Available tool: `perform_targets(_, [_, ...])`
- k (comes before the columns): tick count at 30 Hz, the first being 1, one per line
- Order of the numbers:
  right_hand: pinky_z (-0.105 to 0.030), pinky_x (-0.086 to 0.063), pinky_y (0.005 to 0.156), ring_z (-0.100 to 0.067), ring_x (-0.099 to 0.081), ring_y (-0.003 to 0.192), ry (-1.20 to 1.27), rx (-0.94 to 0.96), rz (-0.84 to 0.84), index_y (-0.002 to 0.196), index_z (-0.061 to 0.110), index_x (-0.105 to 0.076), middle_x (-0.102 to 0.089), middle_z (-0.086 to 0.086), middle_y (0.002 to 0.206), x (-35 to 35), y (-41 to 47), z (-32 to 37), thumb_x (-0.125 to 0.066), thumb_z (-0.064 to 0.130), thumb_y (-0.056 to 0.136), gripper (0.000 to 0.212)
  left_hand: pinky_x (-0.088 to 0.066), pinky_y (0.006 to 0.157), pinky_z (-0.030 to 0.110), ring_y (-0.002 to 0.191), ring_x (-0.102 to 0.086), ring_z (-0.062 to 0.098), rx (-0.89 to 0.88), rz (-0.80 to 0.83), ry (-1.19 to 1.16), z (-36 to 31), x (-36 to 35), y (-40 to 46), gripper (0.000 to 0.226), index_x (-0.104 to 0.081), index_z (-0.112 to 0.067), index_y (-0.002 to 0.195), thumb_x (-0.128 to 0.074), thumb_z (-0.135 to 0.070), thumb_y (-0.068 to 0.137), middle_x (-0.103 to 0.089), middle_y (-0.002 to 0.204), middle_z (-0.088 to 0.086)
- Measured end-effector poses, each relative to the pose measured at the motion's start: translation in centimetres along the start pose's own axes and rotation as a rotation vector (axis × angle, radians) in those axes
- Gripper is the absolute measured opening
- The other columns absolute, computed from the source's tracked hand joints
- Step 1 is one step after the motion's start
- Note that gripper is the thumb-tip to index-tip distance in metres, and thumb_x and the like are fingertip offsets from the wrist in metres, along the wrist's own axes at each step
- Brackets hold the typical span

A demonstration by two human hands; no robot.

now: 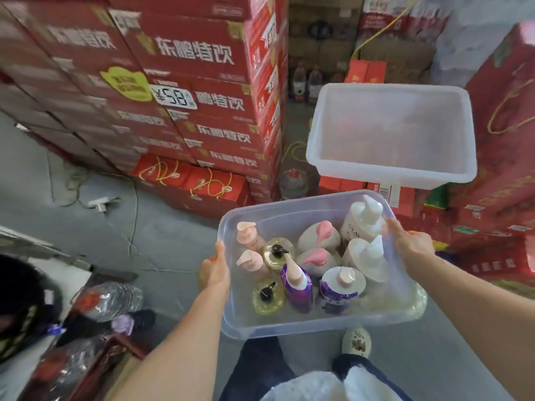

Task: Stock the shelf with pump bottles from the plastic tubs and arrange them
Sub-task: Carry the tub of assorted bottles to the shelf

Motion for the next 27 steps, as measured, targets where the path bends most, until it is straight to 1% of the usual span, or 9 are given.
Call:
perform_targets(5, [-0.041, -0.050, 0.089, -0.039, -0.064, 0.095, 0.044, -0.013, 0.021, 0.108, 0.002, -0.065, -0.067, -0.016, 0.105, -4.9, -4.0, 3.2, -0.064, 0.065, 0.071, 0.073, -0.044, 0.100, 0.051, 0.108, -0.058, 0.039, -0.024, -0.054, -0.007, -1.6, 4.8, 3.4, 0.067, -0.059, -0.007, 0.103, -0.043, -0.070, 0.088, -0.063, 0.119, 0.019])
perform_targets(6, [-0.040, -0.050, 0.089, -0.038, -0.064, 0.094, 0.038, 0.009, 0.059, 0.108, 0.002, -0.065, -0.067, -0.015, 0.105, -9.7, -6.1, 5.2, -0.065, 0.064, 0.071, 0.073, -0.045, 0.099, 0.051, 0.105, -0.059, 0.039, 0.014, -0.083, -0.062, -1.8, 8.7, 6.7, 0.066, -0.060, -0.007, 0.099, -0.045, -0.071, 0.087, -0.064, 0.116, 0.019])
perform_targets(10, [-0.043, -0.053, 0.089, -0.036, -0.065, 0.088, 0.057, 0.046, 0.123, 0.089, 0.008, -0.064, -0.067, -0.010, 0.096, -16.2, -9.8, 8.2, -0.064, 0.065, 0.067, 0.061, -0.044, 0.084, 0.040, 0.091, -0.054, 0.034, 0.000, -0.124, -0.087, -2.8, 14.3, 12.0, 0.066, -0.062, -0.001, 0.106, -0.046, -0.063, 0.091, -0.059, 0.101, 0.016])
perform_targets(13, [-0.046, -0.054, 0.088, -0.035, -0.065, 0.084, -0.003, 0.073, 0.170, 0.075, 0.011, -0.058, -0.067, -0.009, 0.090, -21.9, -11.6, 11.2, -0.065, 0.070, 0.064, 0.061, -0.047, 0.091, 0.046, 0.097, -0.057, 0.037, 0.032, -0.171, -0.133, -3.3, 18.7, 15.2, 0.063, -0.058, -0.003, 0.101, -0.046, -0.064, 0.090, -0.061, 0.111, 0.020])
perform_targets(16, [-0.045, -0.055, 0.086, -0.033, -0.066, 0.081, -0.051, 0.137, 0.232, 0.080, 0.008, -0.061, -0.067, -0.008, 0.085, -27.0, -13.8, 15.6, -0.065, 0.073, 0.064, 0.067, -0.046, 0.095, 0.049, 0.102, -0.058, 0.038, 0.079, -0.228, -0.158, -3.6, 22.6, 18.6, 0.067, -0.059, -0.003, 0.106, -0.045, -0.067, 0.089, -0.062, 0.118, 0.020])
perform_targets(19, [-0.042, -0.050, 0.089, -0.031, -0.059, 0.086, -0.100, 0.217, 0.280, 0.085, 0.006, -0.052, -0.055, -0.005, 0.077, -31.8, -15.5, 19.9, -0.065, 0.060, 0.079, 0.056, -0.043, 0.088, 0.042, 0.106, -0.057, 0.038, 0.107, -0.252, -0.172, -4.2, 25.3, 21.5, 0.069, -0.061, 0.000, 0.112, -0.040, -0.063, 0.094, -0.060, 0.122, 0.020])
perform_targets(21, [-0.043, -0.046, 0.091, -0.032, -0.055, 0.091, -0.133, 0.265, 0.321, 0.100, 0.005, -0.054, -0.055, -0.008, 0.088, -35.1, -16.2, 22.9, -0.064, 0.055, 0.083, 0.054, -0.040, 0.086, 0.042, 0.109, -0.055, 0.039, 0.143, -0.280, -0.209, -5.0, 26.9, 23.3, 0.069, -0.059, 0.003, 0.118, -0.041, -0.060, 0.095, -0.058, 0.125, 0.022])
perform_targets(23, [-0.043, -0.044, 0.092, -0.037, -0.057, 0.105, -0.174, 0.309, 0.333, 0.121, -0.002, -0.053, -0.059, -0.016, 0.111, -38.6, -16.8, 25.9, -0.064, 0.055, 0.083, 0.070, -0.041, 0.087, 0.040, 0.112, -0.055, 0.039, 0.199, -0.309, -0.256, -5.3, 28.3, 25.4, 0.068, -0.058, 0.004, 0.121, -0.044, -0.058, 0.096, -0.058, 0.125, 0.023])
perform_targets(27, [-0.039, -0.043, 0.084, -0.039, -0.057, 0.114, -0.271, 0.369, 0.380, 0.128, -0.005, -0.049, -0.058, -0.023, 0.126, -45.8, -18.5, 32.2, -0.062, 0.055, 0.085, 0.076, -0.044, 0.098, 0.042, 0.109, -0.058, 0.038, 0.248, -0.332, -0.332, -6.4, 31.1, 29.7, 0.077, -0.060, 0.001, 0.121, -0.040, -0.067, 0.092, -0.061, 0.122, 0.022])
Point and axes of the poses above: each hand's wrist, its own y-axis towards the middle knuckle, its own x-axis out of the back of the hand, z = x × y, the point moved 3 cm from there along y, towards the middle knuckle
